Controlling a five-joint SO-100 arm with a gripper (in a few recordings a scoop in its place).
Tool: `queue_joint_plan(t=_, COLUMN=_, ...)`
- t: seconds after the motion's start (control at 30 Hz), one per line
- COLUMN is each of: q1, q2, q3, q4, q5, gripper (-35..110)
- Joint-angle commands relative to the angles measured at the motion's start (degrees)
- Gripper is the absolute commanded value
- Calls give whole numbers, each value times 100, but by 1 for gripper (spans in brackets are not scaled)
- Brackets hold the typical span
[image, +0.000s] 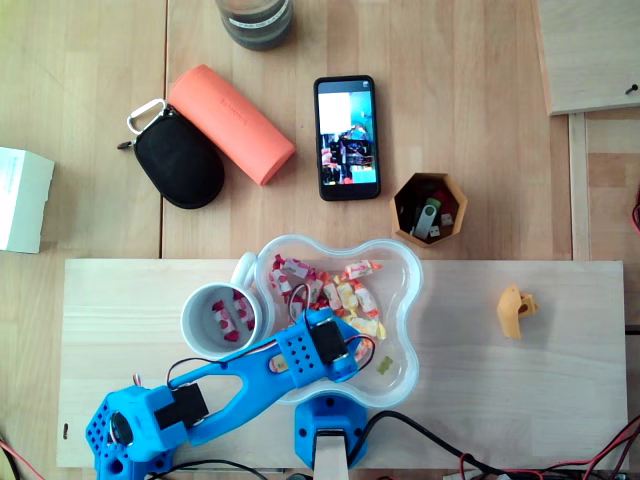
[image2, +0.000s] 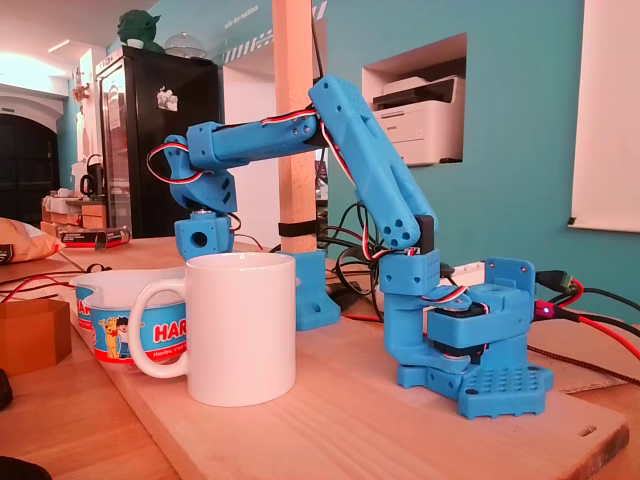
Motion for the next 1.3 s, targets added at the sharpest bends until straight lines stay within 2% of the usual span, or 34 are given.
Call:
queue_joint_plan(t=0.0, q1=44, q2=105, q3=-79, q4=26, q5=97, gripper=24)
queue_joint_plan(t=0.27, q1=44, q2=44, q3=-88, q4=-97, q5=35, gripper=24)
queue_joint_plan(t=0.5, q1=334, q2=62, q3=-88, q4=-413, q5=-624, gripper=24)
queue_joint_plan(t=1.27, q1=369, q2=44, q3=255, q4=-404, q5=-703, gripper=24)
